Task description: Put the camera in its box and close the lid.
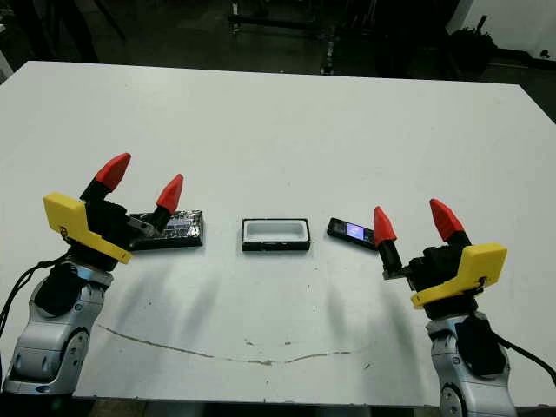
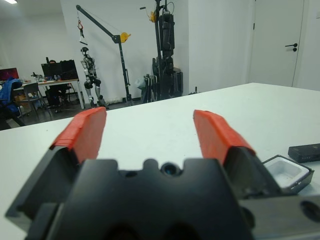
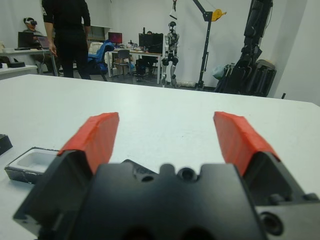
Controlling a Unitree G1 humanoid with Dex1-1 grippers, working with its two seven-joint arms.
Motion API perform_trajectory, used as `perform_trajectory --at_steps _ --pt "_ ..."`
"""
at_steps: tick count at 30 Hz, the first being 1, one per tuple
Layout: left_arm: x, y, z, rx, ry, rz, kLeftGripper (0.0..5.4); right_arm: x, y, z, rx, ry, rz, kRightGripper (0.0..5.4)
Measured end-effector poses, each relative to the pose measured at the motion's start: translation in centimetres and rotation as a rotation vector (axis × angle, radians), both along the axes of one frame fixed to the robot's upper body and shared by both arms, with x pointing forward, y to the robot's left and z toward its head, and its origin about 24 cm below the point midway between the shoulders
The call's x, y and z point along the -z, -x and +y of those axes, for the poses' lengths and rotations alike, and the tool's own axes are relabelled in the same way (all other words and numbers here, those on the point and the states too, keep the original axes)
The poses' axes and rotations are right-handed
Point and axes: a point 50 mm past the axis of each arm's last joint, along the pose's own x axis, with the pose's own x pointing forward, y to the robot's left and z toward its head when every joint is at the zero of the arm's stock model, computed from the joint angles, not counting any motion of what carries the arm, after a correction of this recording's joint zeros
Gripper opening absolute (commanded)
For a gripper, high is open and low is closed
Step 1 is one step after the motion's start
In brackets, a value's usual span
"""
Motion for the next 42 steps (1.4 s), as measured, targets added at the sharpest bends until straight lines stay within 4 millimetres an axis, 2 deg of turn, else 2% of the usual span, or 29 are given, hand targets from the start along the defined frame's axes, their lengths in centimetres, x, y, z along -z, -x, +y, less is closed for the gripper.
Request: perform_trajectory --at_steps 10,15,21,26,29,34,42 --pt "0.1 0.0 -0.2 0.002 0.005 0.009 5.39 0.0 -0.1 0.2 -0.033 0.015 0.003 5.4" --pt "0.2 0.0 -0.2 0.004 0.011 0.016 5.39 -0.3 -0.6 -0.4 -0.078 0.054 0.013 5.4" --pt "0.2 0.0 -0.3 0.008 0.012 0.021 5.39 -3.3 -2.7 -2.7 -0.172 0.171 -0.018 5.4" --pt "0.3 0.0 -0.4 0.014 0.017 0.027 5.39 -6.1 -5.3 -4.9 -0.328 0.305 0.009 5.4" --pt "0.3 0.0 -0.5 0.016 0.02 0.029 5.39 -7.3 -6.6 -5.5 -0.424 0.343 0.052 5.4" --pt "0.4 0.0 -0.6 0.02 0.03 0.036 5.39 -7.5 -8.4 -5.4 -0.561 0.392 0.166 5.4" --pt "0.4 0.0 -0.5 0.022 0.037 0.04 5.39 -6.2 -10.1 -4.9 -0.703 0.46 0.319 5.4"
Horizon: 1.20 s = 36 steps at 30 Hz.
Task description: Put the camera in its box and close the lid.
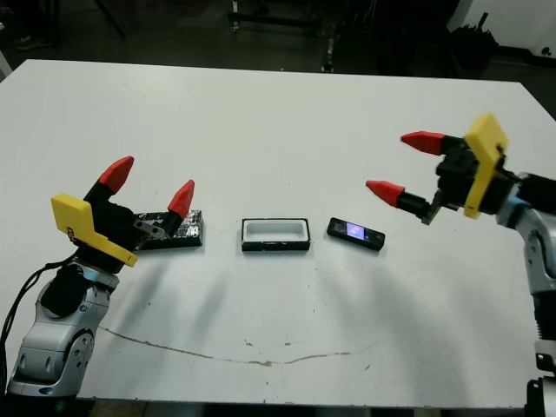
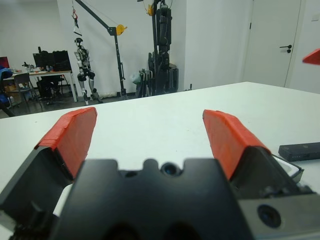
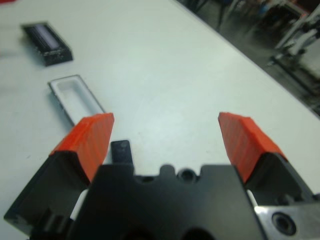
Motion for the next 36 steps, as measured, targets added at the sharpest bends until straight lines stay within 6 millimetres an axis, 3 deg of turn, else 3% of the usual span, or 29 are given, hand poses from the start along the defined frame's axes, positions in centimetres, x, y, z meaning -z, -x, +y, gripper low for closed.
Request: perform_trajectory --at_steps 10,36 --pt "0.2 0.0 -0.1 -0.002 0.001 0.028 5.39 1.8 -0.9 0.4 -0.177 0.117 0.098 5.4" --pt "0.3 0.0 -0.5 0.007 0.005 0.047 5.39 5.1 -1.8 2.6 -0.217 0.294 0.239 5.4"
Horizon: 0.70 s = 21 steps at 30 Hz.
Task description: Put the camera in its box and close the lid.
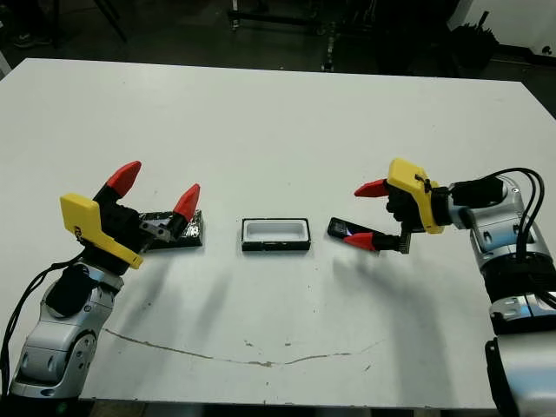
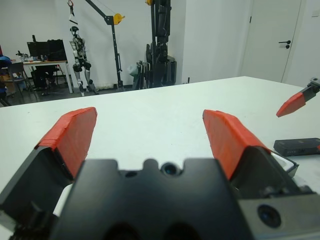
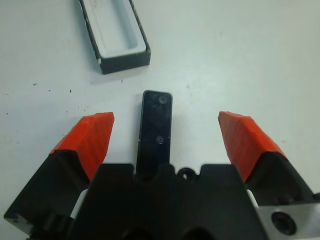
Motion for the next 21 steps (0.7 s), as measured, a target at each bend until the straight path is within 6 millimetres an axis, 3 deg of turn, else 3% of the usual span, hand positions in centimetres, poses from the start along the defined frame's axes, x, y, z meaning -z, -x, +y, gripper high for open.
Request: perform_trajectory --at_steps 6,21 --pt "-0.1 0.0 0.0 0.002 0.0 -0.001 5.39 1.0 0.1 0.6 0.026 0.029 0.094 5.4" --pt "-0.1 0.0 -0.1 0.001 -0.002 -0.001 5.4 0.9 0.2 1.2 0.021 0.053 0.082 5.31"
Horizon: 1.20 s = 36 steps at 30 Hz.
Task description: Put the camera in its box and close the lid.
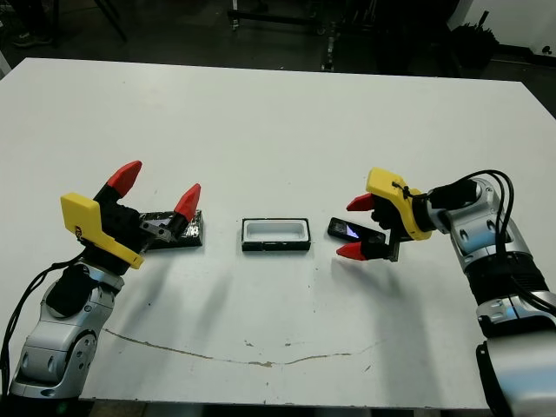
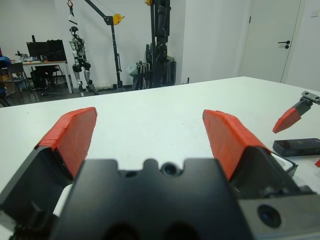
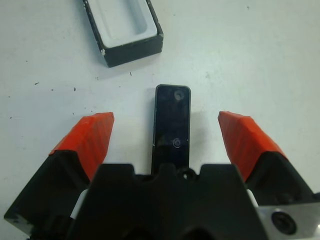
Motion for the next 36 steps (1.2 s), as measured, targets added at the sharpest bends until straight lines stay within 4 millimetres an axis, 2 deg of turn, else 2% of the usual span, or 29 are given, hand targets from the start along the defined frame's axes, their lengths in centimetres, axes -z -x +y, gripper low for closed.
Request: perform_trajectory --at_steps 17,26,28,36 --pt "0.0 0.0 0.0 0.001 0.003 -0.002 5.4 1.3 0.0 -0.8 0.072 0.005 -0.008 3.04" --pt "0.0 0.0 -0.1 -0.005 0.013 -0.002 5.4 1.5 0.0 -0.8 0.042 0.004 -0.034 1.84" --pt "0.1 0.0 -0.2 -0.007 0.021 -0.001 5.4 1.5 0.0 -0.9 0.042 0.003 -0.035 1.68" --pt "-0.1 0.0 0.0 -0.027 0.032 -0.016 5.4 1.5 0.0 -1.0 0.044 0.001 -0.032 1.68"
